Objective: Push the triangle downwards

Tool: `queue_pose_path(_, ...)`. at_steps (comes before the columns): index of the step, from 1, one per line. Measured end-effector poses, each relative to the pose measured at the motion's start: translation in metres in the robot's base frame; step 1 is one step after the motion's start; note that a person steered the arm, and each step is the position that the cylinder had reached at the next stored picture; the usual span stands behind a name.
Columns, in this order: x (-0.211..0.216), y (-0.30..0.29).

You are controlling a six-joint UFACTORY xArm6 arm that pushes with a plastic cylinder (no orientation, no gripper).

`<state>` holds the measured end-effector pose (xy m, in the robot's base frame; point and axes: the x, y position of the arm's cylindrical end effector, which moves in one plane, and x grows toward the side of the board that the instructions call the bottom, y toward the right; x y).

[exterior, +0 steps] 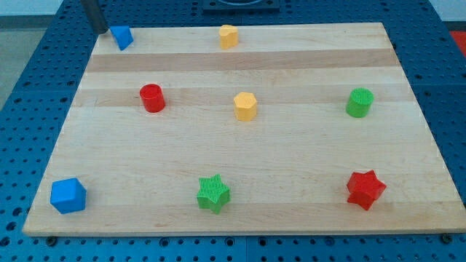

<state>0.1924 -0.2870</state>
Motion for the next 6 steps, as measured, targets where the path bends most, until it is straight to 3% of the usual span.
queue_pose_path(1, 0.0, 0.029)
queue_pose_path(4, 0.003, 0.023)
queue_pose_path(6, 0.029, 0.074)
